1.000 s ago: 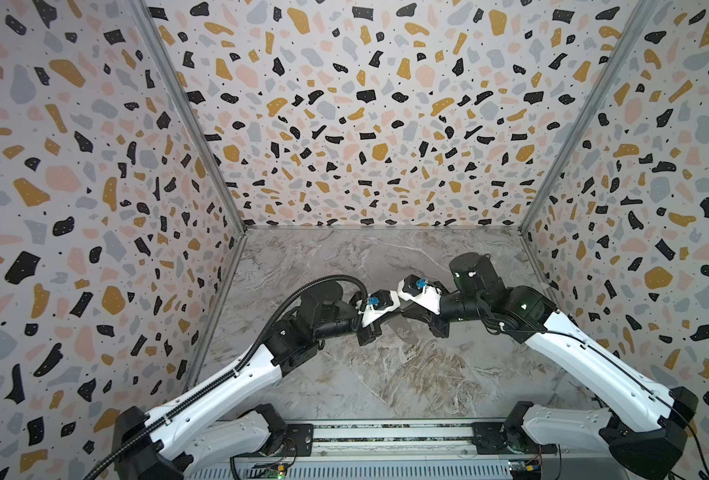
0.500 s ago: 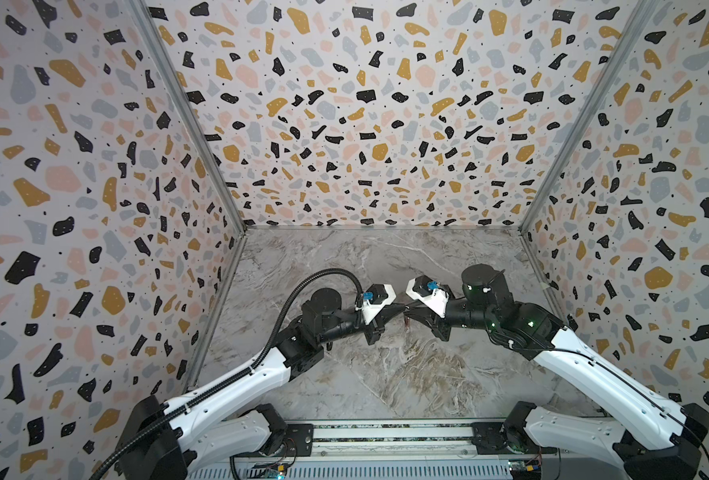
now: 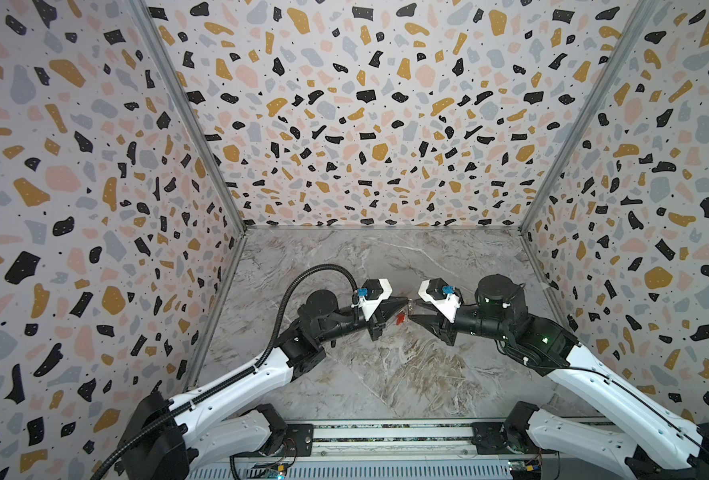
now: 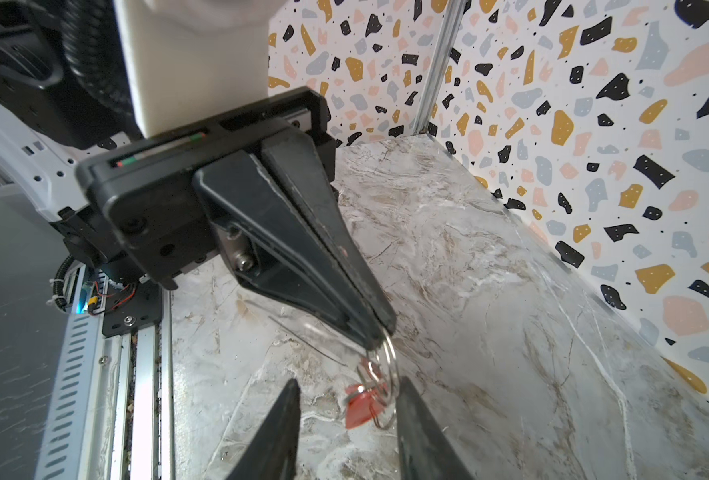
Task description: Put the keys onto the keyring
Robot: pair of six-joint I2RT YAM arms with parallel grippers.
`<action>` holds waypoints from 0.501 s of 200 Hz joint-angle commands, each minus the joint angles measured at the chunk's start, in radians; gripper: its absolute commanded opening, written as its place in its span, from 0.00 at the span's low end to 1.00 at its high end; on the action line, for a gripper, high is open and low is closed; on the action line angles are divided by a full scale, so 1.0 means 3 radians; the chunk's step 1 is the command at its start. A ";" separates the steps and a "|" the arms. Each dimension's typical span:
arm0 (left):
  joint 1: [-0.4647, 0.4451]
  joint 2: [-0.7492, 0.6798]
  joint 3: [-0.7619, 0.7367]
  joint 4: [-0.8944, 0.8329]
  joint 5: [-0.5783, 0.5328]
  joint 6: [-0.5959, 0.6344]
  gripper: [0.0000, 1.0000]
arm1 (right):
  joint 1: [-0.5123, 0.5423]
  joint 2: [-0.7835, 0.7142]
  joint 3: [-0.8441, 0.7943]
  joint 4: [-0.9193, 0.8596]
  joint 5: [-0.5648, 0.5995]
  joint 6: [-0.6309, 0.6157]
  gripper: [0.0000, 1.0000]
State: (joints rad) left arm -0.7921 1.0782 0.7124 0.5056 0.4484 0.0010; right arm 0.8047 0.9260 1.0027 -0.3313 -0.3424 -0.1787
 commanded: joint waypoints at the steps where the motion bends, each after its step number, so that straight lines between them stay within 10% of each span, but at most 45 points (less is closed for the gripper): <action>1: 0.0015 -0.0020 -0.0049 0.0422 0.0016 -0.0098 0.00 | 0.0017 -0.0164 -0.0069 0.0206 0.0043 0.0135 0.40; 38: 0.0014 -0.0045 -0.0139 0.0631 -0.0011 -0.0205 0.00 | 0.0017 -0.0269 -0.0227 0.0446 0.0133 0.0271 0.21; 100: 0.0007 -0.0139 -0.0465 0.1336 -0.0410 -0.0581 0.00 | 0.0017 -0.0225 -0.0459 0.1011 0.0031 0.0450 0.18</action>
State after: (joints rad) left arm -0.7921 1.0695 0.6174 0.6960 0.3973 -0.1024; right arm 0.8055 0.8543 0.8764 -0.1375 -0.3222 -0.0818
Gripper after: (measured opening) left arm 0.047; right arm 0.177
